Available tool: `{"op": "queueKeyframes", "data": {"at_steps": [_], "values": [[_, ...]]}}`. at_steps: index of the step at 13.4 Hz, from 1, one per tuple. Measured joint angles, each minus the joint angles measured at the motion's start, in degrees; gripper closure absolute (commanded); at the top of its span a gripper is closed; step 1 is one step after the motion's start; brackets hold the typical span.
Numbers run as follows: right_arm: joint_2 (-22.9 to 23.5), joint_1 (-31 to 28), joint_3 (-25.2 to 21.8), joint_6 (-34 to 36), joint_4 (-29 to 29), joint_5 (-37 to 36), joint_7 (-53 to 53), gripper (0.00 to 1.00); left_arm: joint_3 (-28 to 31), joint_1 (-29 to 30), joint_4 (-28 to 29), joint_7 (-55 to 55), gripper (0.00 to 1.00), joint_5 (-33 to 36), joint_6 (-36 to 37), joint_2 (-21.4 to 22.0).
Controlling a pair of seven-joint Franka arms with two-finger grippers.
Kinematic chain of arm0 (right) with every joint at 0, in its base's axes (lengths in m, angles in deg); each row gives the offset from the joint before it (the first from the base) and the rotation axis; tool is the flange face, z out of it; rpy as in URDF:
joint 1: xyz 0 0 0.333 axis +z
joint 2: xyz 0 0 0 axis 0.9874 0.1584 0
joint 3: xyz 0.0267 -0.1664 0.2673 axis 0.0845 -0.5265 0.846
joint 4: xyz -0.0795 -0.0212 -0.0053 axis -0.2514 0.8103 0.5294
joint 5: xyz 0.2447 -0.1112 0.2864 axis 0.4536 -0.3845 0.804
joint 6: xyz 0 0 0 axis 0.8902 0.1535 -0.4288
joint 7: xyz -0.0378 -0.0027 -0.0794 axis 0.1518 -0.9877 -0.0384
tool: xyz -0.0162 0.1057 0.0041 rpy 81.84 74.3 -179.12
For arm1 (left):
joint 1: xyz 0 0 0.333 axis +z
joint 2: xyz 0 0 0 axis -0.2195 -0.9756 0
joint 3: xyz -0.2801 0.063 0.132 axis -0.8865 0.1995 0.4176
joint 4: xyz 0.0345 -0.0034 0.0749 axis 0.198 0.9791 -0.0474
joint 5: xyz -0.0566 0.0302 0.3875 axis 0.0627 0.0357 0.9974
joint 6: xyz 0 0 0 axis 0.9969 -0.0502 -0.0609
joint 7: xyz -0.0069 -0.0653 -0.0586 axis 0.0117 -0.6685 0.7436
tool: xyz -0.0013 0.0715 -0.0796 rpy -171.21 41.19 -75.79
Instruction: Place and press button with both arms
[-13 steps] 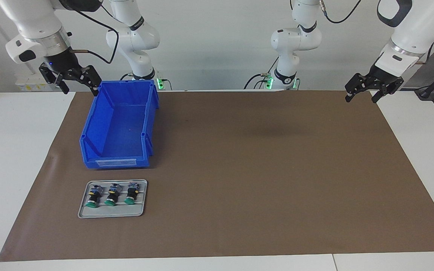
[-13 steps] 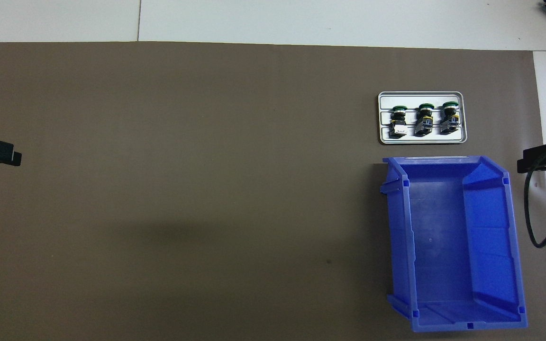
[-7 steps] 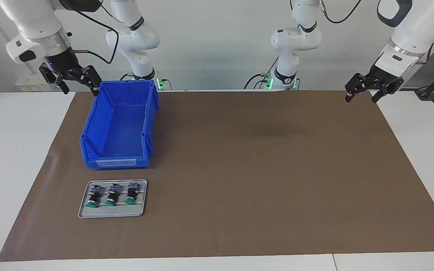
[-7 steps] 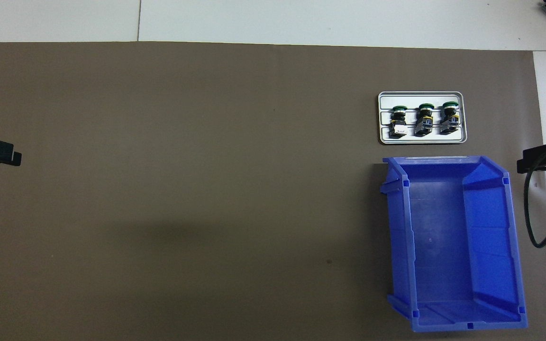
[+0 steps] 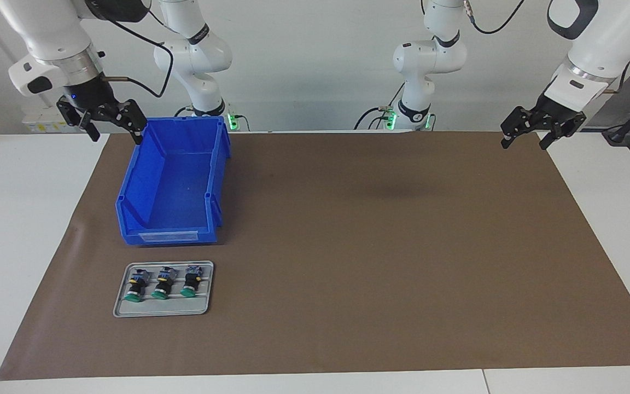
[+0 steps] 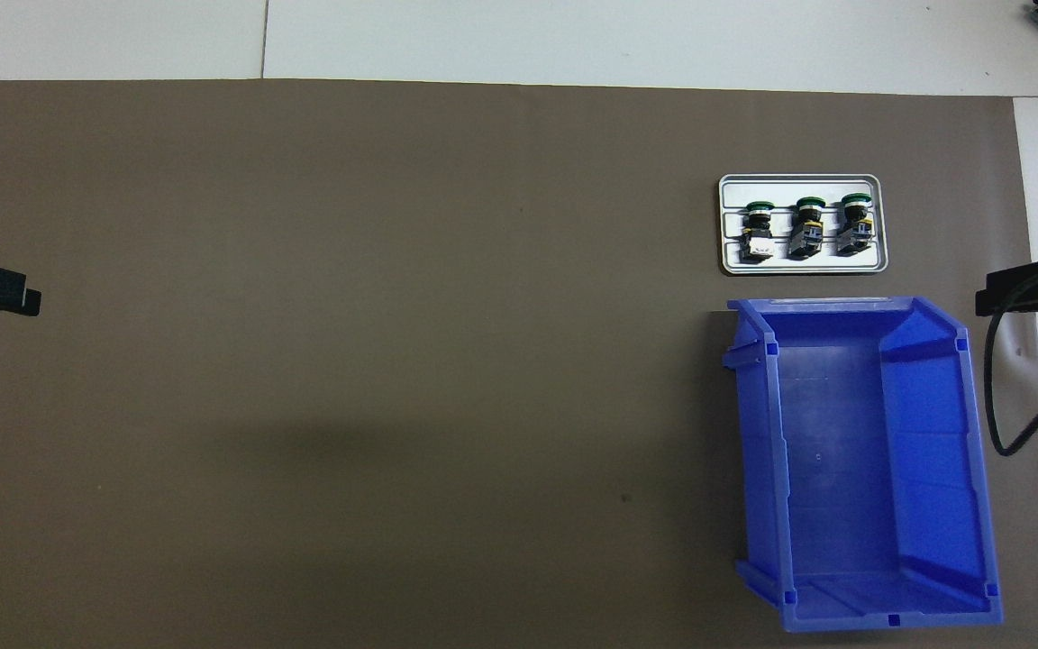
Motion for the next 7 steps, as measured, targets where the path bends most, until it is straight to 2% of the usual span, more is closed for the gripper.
{"op": "queueKeyframes", "data": {"at_steps": [3, 7], "values": [[2.87, 0.21, 0.06, -10.78, -4.27, 0.1, 0.01, 0.0, 0.0, 0.0, 0.0, 0.0, 0.0, 0.0, 0.0, 0.0], [14.15, 0.42, 0.26, -28.49, -6.05, 0.84, -0.03, 0.0, 0.0, 0.0, 0.0, 0.0, 0.0, 0.0, 0.0, 0.0]]}}
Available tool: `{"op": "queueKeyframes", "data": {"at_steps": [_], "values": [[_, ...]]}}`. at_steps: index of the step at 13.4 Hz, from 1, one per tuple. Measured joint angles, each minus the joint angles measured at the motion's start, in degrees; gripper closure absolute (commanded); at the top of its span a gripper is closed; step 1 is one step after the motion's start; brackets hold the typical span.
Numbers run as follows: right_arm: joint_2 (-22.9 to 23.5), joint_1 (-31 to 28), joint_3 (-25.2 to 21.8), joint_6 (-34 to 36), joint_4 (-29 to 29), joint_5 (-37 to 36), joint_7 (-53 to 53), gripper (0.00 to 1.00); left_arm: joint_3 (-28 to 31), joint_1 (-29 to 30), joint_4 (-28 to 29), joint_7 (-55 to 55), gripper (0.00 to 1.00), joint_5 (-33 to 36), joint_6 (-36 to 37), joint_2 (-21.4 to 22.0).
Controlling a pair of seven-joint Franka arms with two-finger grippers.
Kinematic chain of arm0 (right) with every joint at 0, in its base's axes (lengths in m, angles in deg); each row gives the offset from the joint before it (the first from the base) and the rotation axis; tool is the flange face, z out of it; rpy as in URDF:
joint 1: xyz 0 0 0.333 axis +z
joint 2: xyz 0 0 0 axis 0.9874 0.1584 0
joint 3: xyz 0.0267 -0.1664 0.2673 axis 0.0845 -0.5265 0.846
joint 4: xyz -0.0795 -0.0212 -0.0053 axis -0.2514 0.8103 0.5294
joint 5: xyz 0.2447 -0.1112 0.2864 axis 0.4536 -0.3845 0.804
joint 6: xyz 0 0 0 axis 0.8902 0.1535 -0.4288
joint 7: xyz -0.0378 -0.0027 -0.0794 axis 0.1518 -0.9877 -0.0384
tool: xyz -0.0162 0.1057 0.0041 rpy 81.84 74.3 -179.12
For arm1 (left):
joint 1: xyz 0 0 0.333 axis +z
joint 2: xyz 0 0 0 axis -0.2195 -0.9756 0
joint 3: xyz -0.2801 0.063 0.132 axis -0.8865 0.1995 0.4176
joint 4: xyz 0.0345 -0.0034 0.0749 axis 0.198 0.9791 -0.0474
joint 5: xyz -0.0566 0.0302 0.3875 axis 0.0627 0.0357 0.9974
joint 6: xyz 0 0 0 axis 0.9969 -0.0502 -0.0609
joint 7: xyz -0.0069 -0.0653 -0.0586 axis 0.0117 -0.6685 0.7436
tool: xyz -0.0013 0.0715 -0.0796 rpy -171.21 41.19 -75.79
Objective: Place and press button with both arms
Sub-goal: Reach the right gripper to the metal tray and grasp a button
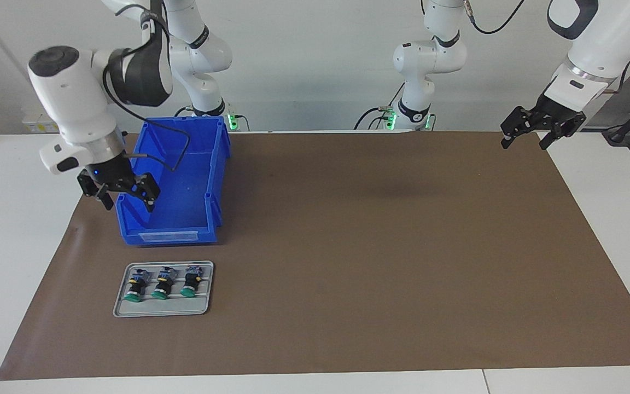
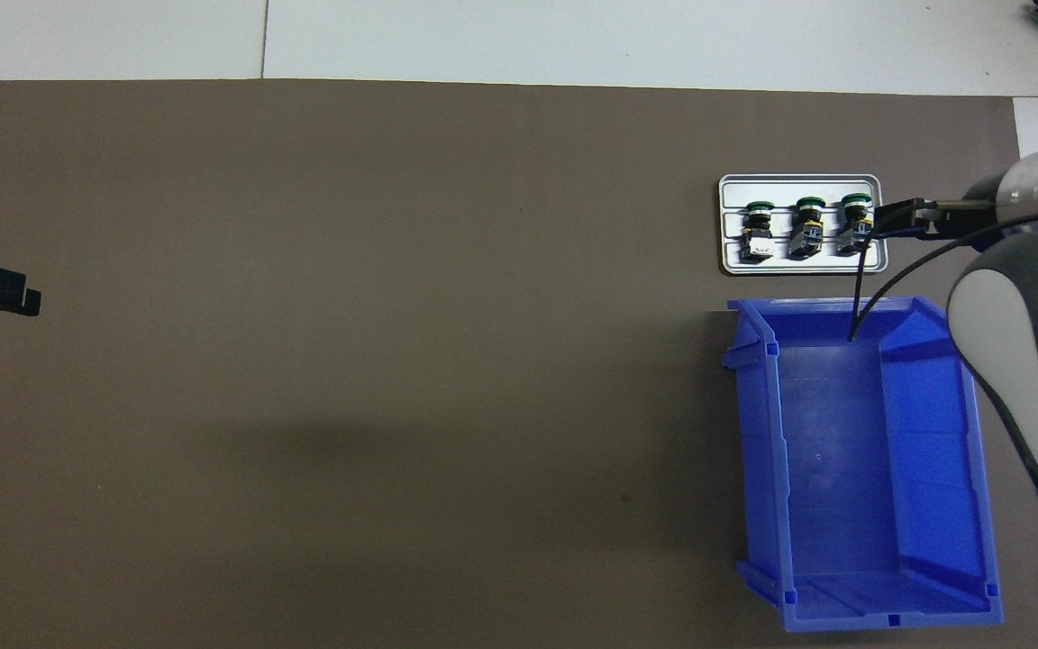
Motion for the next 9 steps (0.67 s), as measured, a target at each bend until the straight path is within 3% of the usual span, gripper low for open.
{"op": "queueKeyframes", "data": {"at_steps": [4, 9], "values": [[10.65, 0.07, 0.01, -13.4, 0.19, 1.41, -0.35, 0.0, 0.0, 0.0, 0.0, 0.0, 0.0, 0.0, 0.0, 0.0], [16.07, 0.21, -0.01, -18.4, 0.26, 2.26, -1.46, 0.0, 0.0, 0.0, 0.0, 0.0, 0.0, 0.0, 0.0, 0.0]]}}
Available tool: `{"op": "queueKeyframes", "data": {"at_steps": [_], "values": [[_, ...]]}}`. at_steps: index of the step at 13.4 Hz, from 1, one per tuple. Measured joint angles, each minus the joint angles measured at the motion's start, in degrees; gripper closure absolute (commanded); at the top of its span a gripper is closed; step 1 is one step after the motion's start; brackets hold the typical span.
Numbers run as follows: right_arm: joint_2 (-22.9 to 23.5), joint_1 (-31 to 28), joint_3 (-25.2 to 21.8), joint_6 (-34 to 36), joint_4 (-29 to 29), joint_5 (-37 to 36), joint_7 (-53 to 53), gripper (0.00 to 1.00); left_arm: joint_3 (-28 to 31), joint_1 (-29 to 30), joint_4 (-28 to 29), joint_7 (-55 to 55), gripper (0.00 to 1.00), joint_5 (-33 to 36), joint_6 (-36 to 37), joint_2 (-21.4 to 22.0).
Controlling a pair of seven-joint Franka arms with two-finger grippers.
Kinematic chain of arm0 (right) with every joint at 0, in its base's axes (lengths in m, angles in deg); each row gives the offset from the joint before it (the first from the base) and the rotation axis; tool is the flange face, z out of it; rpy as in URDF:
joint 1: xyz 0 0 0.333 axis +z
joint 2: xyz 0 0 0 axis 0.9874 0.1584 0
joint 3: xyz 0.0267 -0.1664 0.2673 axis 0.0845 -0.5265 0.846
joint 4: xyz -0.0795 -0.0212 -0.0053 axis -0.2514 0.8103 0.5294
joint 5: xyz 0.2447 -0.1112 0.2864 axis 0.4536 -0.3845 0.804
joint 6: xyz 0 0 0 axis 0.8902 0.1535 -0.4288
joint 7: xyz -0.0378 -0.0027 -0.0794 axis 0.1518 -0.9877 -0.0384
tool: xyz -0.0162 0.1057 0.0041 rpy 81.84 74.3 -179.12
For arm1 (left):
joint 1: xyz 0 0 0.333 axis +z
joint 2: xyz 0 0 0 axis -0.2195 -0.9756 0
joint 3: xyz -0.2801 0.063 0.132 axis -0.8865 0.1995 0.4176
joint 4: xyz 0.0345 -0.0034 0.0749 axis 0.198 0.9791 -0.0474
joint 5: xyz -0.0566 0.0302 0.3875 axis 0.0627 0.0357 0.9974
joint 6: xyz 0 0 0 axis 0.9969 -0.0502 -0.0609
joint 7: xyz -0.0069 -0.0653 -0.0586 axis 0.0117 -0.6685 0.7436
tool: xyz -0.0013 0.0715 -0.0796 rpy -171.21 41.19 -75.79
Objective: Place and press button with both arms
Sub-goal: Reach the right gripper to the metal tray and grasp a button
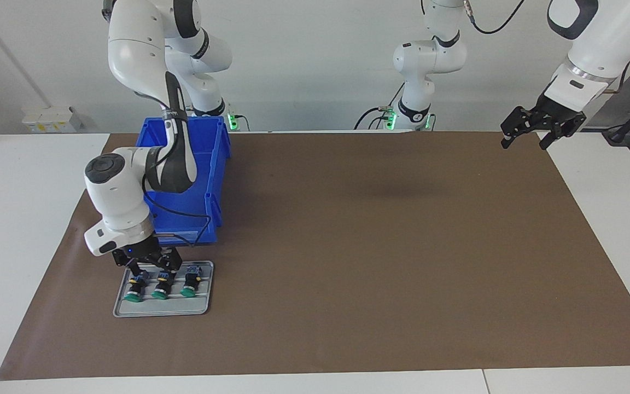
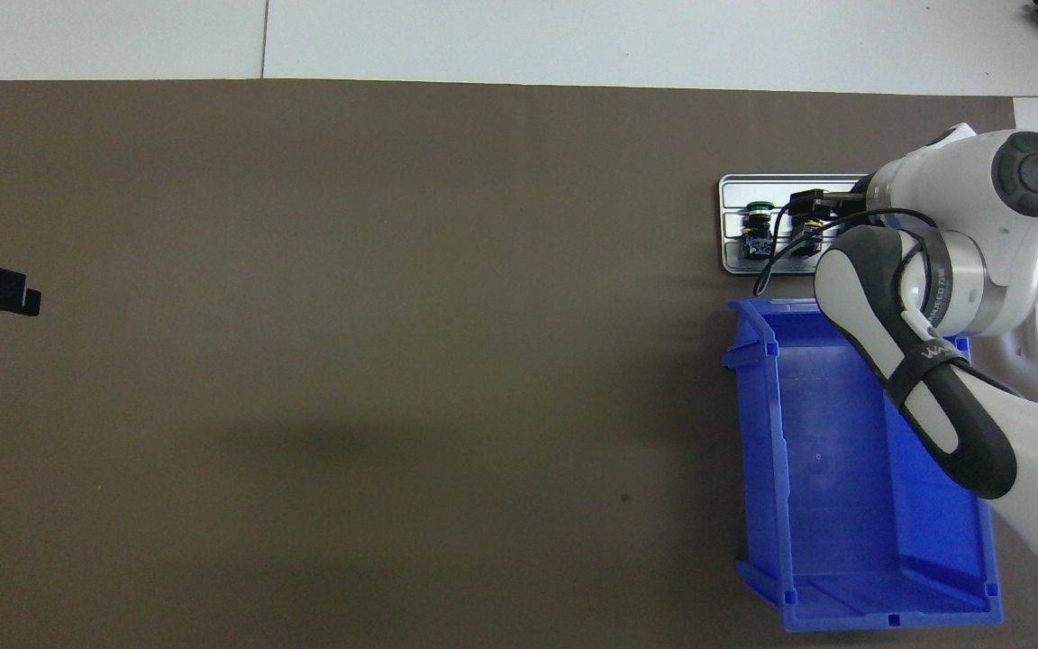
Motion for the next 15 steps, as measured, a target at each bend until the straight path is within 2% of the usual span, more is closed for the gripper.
{"op": "queueKeyframes", "data": {"at_steps": [2, 6, 8, 10, 11, 12, 13, 15], "values": [[1.67, -0.01, 0.0, -0.99, 0.0, 2.27, 0.0, 0.01, 0.0, 0.0, 0.0, 0.0, 0.0, 0.0, 0.0, 0.0], [3.08, -0.32, -0.05, -2.21, 0.0, 3.06, 0.0, 0.09, 0.0, 0.0, 0.0, 0.0, 0.0, 0.0, 0.0, 0.0], [3.36, -0.49, -0.06, -2.35, -0.02, 3.06, -0.01, 0.2, 0.0, 0.0, 0.0, 0.0, 0.0, 0.0, 0.0, 0.0], [3.57, -0.48, -0.05, -2.35, -0.22, 3.07, -0.01, 0.23, 0.0, 0.0, 0.0, 0.0, 0.0, 0.0, 0.0, 0.0], [3.6, -0.47, -0.05, -2.35, -0.33, 3.07, -0.01, 0.35, 0.0, 0.0, 0.0, 0.0, 0.0, 0.0, 0.0, 0.0], [3.6, -0.46, -0.05, -2.35, -0.45, 3.07, -0.01, 0.76, 0.0, 0.0, 0.0, 0.0, 0.0, 0.0, 0.0, 0.0], [3.61, -0.46, -0.05, -2.35, -0.51, 3.07, 0.0, 1.0, 0.0, 0.0, 0.0, 0.0, 0.0, 0.0, 0.0, 0.0], [3.59, -0.45, -0.04, -2.34, -0.41, 3.07, 0.0, 1.0, 0.0, 0.0, 0.0, 0.0, 0.0, 0.0, 0.0, 0.0]]}}
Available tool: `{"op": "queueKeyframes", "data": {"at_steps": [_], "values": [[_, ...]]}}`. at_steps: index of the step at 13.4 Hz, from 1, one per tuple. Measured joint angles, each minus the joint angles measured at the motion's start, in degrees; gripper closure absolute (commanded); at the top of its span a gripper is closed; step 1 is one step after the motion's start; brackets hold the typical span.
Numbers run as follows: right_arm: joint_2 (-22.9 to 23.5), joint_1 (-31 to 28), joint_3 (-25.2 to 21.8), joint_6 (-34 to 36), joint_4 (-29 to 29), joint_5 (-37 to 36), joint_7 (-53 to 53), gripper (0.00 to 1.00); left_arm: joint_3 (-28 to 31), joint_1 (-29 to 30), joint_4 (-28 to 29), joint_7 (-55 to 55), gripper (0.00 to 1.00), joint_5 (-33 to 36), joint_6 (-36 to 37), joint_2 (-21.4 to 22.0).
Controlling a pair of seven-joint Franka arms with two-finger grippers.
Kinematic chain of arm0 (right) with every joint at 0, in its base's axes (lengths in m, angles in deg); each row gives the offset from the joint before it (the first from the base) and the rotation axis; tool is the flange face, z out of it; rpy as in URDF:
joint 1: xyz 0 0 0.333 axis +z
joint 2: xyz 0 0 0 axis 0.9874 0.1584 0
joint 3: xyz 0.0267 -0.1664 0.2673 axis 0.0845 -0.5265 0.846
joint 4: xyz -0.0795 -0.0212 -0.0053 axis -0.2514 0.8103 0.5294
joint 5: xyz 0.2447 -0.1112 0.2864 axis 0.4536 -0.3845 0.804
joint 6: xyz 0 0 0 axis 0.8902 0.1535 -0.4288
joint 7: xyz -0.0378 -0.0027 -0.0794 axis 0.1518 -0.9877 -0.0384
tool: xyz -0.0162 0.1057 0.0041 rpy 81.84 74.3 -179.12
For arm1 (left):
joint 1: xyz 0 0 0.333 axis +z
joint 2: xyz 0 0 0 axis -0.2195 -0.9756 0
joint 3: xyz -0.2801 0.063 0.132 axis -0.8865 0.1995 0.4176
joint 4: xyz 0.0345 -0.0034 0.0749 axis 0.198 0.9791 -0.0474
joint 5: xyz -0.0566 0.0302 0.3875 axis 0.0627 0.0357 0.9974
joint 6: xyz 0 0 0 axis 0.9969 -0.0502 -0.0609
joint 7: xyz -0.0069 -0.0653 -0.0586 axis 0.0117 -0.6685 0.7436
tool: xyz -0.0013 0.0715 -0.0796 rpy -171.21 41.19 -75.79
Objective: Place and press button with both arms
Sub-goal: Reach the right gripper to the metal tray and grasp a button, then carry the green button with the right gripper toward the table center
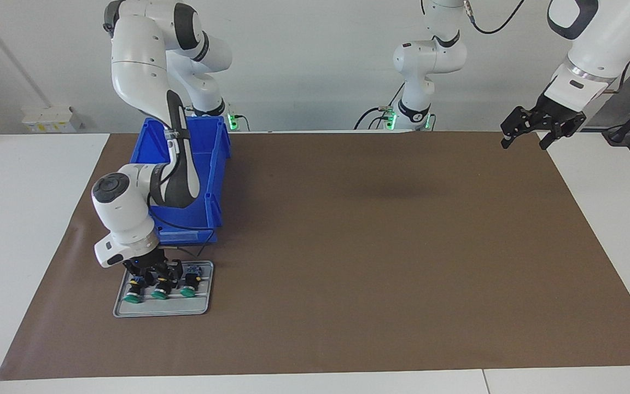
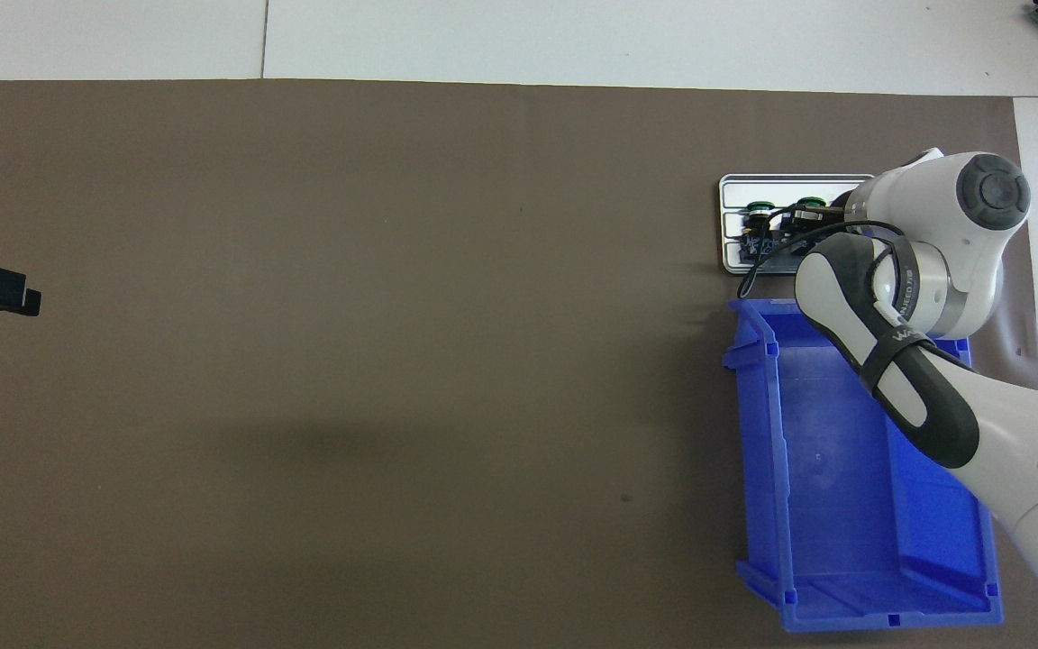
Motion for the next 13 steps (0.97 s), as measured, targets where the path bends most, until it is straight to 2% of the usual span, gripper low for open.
{"op": "queueKeyframes", "data": {"at_steps": [3, 7, 9, 13], "values": [[-0.05, 0.16, 0.02, 3.42, 2.41, 0.02, -0.11, 1.0, 0.0, 0.0, 0.0, 0.0, 0.0, 0.0, 0.0, 0.0], [-1.34, 0.28, 0.02, 15.97, 12.89, 0.05, -6.12, 1.0, 0.0, 0.0, 0.0, 0.0, 0.0, 0.0, 0.0, 0.0], [-2.95, 0.85, 0.03, 19.01, 15.99, 0.05, -15.02, 1.0, 0.0, 0.0, 0.0, 0.0, 0.0, 0.0, 0.0, 0.0], [-6.78, 6.42, 0.05, 22.09, 16.98, -0.59, -43.23, 1.0, 0.0, 0.0, 0.0, 0.0, 0.0, 0.0, 0.0, 0.0]]}}
